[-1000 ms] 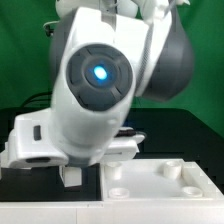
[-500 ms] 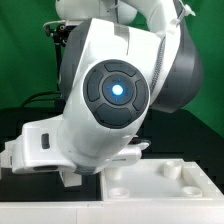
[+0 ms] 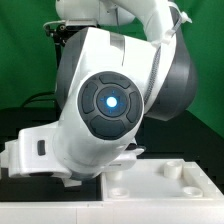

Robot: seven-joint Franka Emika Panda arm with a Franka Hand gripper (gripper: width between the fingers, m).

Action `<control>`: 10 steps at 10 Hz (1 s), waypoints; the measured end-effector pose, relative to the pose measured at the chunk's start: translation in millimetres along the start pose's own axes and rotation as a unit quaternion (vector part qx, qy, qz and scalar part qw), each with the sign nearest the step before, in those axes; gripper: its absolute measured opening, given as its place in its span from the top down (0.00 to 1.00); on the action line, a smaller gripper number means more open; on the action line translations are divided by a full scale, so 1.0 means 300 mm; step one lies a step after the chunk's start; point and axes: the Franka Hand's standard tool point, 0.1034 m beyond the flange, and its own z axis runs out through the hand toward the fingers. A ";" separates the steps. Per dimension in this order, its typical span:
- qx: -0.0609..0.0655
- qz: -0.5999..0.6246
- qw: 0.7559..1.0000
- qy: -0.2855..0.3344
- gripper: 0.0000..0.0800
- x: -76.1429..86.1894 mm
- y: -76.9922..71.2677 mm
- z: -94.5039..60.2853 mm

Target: Assemble one leg

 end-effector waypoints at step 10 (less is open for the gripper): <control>0.032 0.108 0.990 0.086 0.64 -0.105 -0.211 -0.315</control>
Offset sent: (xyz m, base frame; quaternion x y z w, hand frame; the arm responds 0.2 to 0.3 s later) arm 0.0000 0.0000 0.0000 0.0000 0.0000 0.0000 1.0000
